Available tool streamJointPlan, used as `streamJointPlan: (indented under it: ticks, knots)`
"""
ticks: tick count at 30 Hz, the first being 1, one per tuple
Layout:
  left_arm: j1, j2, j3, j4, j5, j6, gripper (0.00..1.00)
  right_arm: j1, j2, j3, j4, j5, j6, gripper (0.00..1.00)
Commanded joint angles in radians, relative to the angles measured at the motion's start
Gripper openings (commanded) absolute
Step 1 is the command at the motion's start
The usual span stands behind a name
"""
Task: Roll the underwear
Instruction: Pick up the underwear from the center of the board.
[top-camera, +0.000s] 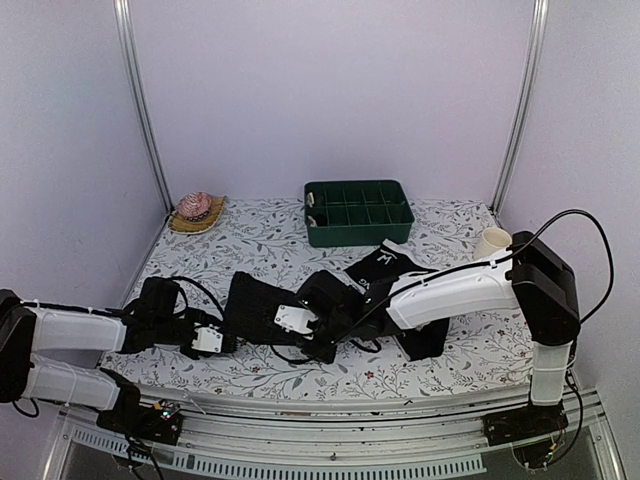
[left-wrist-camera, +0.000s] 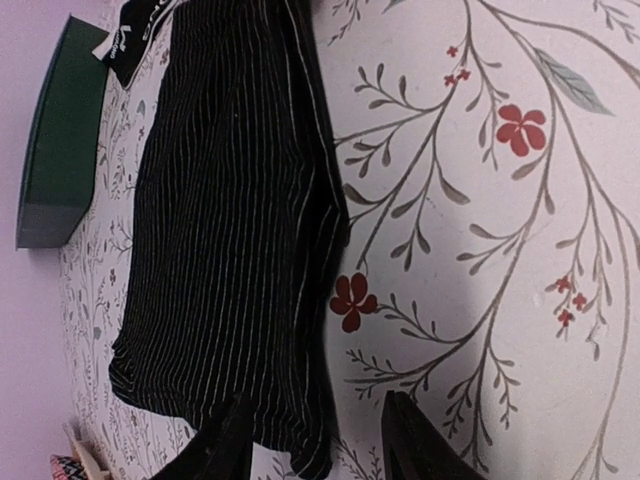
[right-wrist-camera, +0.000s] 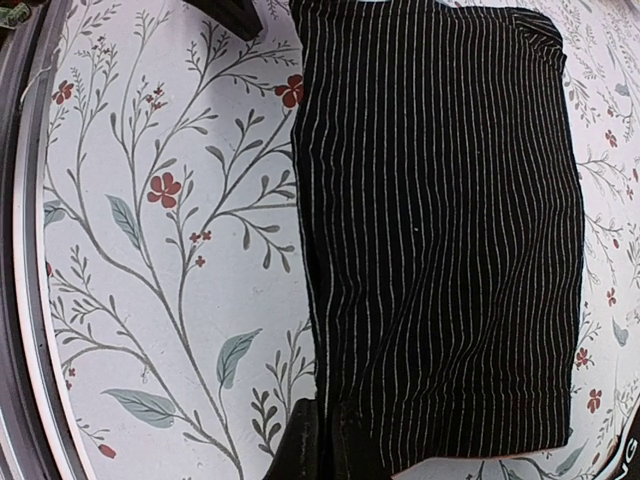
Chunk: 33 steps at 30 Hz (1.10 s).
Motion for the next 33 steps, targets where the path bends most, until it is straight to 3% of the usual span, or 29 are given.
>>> streamJointPlan:
  ticks: [1,14,22,27,31,33]
  knots:
    - [-0.034,0.034,0.007,0.073,-0.067,-0.007,0.46,-0.022,-0.048,-0.001,-0.008,-0.061,0.027,0.02]
    - [-0.07,0.059,0.018,0.069,-0.132,0.012,0.43,-0.095,-0.082,-0.025,0.034,-0.114,0.076,0.02]
    - [-0.091,0.091,0.018,0.132,-0.177,-0.008,0.37,-0.112,-0.086,-0.034,0.049,-0.135,0.079,0.02]
    - [-0.108,0.111,0.026,0.144,-0.196,-0.02,0.24,-0.115,-0.086,-0.037,0.053,-0.137,0.081,0.02]
    - [-0.118,0.112,0.025,0.148,-0.206,-0.018,0.0,-0.118,-0.089,-0.043,0.056,-0.137,0.082,0.02]
    - [-0.12,0.108,0.022,0.146,-0.21,-0.015,0.0,-0.119,-0.089,-0.046,0.056,-0.139,0.081,0.02]
